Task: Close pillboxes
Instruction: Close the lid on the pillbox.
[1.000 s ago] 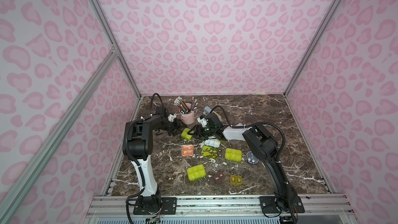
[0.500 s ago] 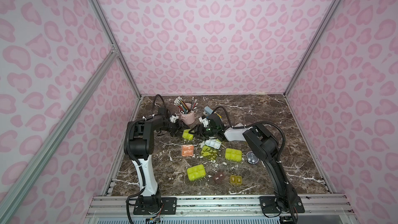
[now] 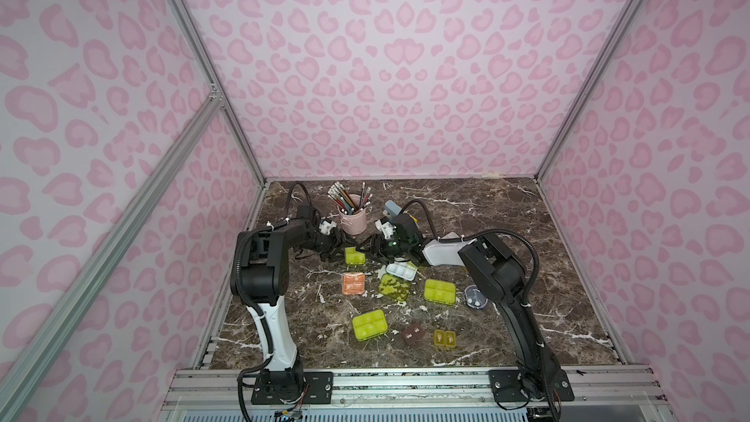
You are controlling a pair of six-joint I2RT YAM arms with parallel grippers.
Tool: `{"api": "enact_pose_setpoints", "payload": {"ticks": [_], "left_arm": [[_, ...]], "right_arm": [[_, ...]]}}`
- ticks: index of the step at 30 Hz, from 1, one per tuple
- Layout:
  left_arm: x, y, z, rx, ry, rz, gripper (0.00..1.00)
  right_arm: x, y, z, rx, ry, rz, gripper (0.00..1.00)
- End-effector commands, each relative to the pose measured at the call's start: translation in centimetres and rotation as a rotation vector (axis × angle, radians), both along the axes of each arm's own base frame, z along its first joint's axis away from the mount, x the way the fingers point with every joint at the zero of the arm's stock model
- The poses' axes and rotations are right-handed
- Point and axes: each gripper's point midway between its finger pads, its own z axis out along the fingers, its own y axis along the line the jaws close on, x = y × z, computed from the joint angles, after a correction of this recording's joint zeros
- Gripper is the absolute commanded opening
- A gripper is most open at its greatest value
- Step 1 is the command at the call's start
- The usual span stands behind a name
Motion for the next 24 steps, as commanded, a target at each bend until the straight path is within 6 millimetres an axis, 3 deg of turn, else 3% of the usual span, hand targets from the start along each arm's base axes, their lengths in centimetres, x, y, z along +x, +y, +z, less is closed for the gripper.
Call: {"api": "enact_pose_setpoints", "payload": {"ticks": [1,7,8,11,24], "left_arm": [[-0.7,0.2,0.1,0.017,0.007,-0.007,0.63],[-1.6,0.2,0.4,0.019,0.008,-0.011,0.63],[-1.7,0.3,0.3,0.02,0.013,-0.01,0.63],[-1.9,0.2,0.3,0.019,0.014,-0.012,0.59],[-1.7,0.0,0.3,0.004,0.014,-0.016,0.36]], "right_arm": [[-0.1,-0.1,-0.1,-0.012,-0.009,0.007,0.62],[-0.3,-0.2,-0.5,-0.025,-0.005,0.01,0.6],[-0.2,-0.2,0.5,-0.011,-0.022,0.011,0.6],[-0.2,-0.2,0.8,-0.009,-0.023,0.01,0.59],[-0.3,-0.2,0.6,-0.011,-0.018,0.012,0.58]]}}
